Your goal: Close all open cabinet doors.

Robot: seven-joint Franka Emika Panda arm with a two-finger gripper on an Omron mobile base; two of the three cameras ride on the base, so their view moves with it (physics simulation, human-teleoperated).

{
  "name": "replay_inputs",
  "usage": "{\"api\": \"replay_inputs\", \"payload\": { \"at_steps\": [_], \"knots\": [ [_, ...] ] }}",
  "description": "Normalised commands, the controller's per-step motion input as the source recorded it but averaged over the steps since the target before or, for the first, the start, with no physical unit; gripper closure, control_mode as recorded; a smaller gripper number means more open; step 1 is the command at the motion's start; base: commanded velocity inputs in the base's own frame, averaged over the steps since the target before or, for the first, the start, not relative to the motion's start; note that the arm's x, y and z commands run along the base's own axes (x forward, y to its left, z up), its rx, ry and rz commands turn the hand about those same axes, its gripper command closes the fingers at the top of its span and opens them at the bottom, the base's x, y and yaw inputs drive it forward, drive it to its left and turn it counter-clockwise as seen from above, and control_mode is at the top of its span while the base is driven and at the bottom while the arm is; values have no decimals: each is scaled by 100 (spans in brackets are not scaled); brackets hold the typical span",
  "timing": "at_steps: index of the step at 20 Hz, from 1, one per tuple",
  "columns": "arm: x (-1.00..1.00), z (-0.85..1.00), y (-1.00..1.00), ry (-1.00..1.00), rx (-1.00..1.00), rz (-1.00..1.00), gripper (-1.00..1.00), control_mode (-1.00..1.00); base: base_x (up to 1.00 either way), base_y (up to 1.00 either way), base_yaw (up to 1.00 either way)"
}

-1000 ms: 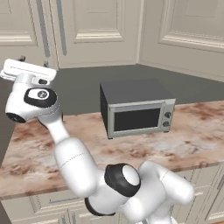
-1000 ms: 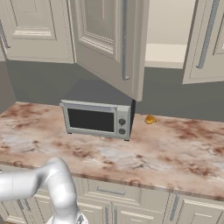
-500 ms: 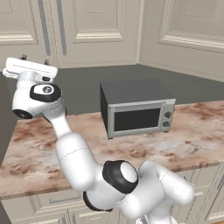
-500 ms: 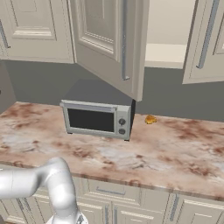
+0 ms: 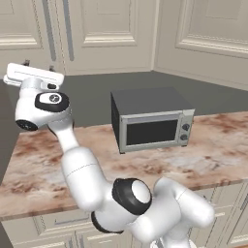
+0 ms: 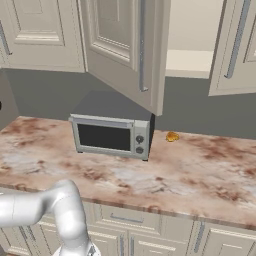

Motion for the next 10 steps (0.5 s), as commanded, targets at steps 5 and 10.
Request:
{"api": "replay_inputs", "payload": {
  "at_steps": [5, 10],
  "knots": [
    [12, 0, -1, 0, 1, 7, -100, -100, 0, 0, 0],
    [-41, 7, -3, 3, 0, 2, -100, -100, 0, 0, 0]
  ]
}}
